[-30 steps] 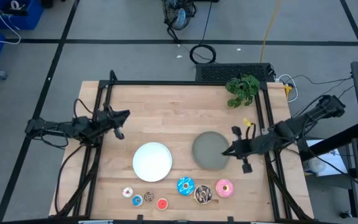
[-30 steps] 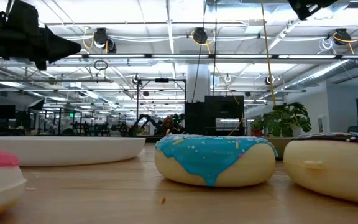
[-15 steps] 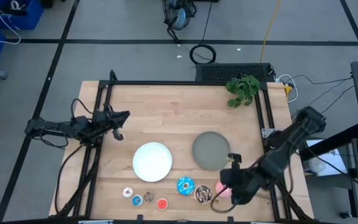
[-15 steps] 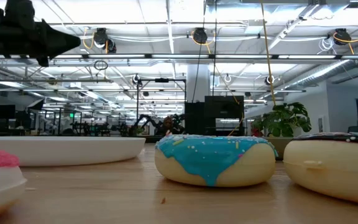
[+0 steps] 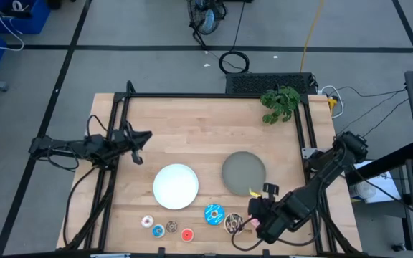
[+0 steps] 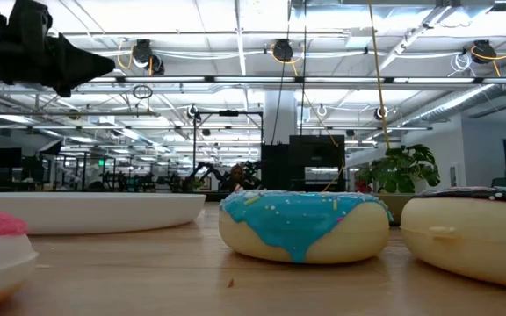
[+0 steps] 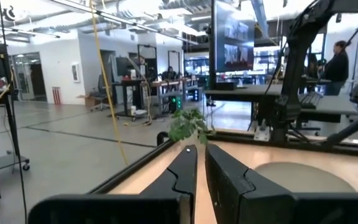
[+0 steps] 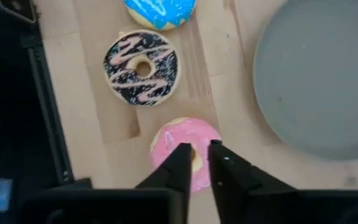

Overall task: Pick & Place donuts
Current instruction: Put the large pink donut on the gray plate

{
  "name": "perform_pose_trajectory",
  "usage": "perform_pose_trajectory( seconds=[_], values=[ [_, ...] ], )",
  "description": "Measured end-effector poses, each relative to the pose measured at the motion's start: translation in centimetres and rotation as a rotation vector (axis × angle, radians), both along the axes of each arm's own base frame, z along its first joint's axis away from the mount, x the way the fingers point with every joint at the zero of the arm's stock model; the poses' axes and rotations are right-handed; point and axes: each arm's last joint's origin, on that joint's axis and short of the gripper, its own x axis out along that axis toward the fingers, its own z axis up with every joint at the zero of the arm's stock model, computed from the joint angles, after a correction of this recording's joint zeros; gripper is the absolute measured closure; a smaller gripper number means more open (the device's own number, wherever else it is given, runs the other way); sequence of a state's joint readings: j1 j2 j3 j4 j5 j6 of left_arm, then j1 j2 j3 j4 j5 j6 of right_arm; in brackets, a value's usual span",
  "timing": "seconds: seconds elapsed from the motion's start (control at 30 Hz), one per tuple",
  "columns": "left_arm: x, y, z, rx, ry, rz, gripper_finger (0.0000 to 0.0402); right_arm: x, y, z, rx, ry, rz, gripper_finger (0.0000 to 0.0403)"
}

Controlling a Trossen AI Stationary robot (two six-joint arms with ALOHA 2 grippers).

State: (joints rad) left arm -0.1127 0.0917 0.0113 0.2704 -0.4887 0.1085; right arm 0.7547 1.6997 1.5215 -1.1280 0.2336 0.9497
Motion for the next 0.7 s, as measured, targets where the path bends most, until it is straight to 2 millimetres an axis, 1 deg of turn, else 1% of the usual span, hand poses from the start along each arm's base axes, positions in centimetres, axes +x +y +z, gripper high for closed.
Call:
perform_pose_trajectory(
  seconds=[0.2,0.33,0.5,0.6,0.7],
  values=[
    [0.0,0.0,-0.1,-0.008,0.008,-0.002,0.0364,-0.2,-0.2,-1.2,-0.025,0.027,0.034,0.0249],
    [0.0,0.0,-0.1,-0.015,0.005,-0.002,0.0364,-0.6,-0.3,-2.4,-0.009,0.081,0.043,0.0203],
    [0.0,0.0,-0.1,-0.029,0.000,-0.004,0.0364,-1.1,-0.8,-4.5,-0.037,0.114,0.034,0.0176],
    [0.0,0.0,-0.1,-0.030,-0.001,-0.004,0.0364,-1.3,-1.1,-5.6,-0.047,0.124,0.027,0.0170],
    [0.0,0.0,-0.1,-0.031,-0.001,-0.004,0.0364,-1.5,-1.3,-6.8,-0.036,0.122,-0.022,0.0168]
  ],
)
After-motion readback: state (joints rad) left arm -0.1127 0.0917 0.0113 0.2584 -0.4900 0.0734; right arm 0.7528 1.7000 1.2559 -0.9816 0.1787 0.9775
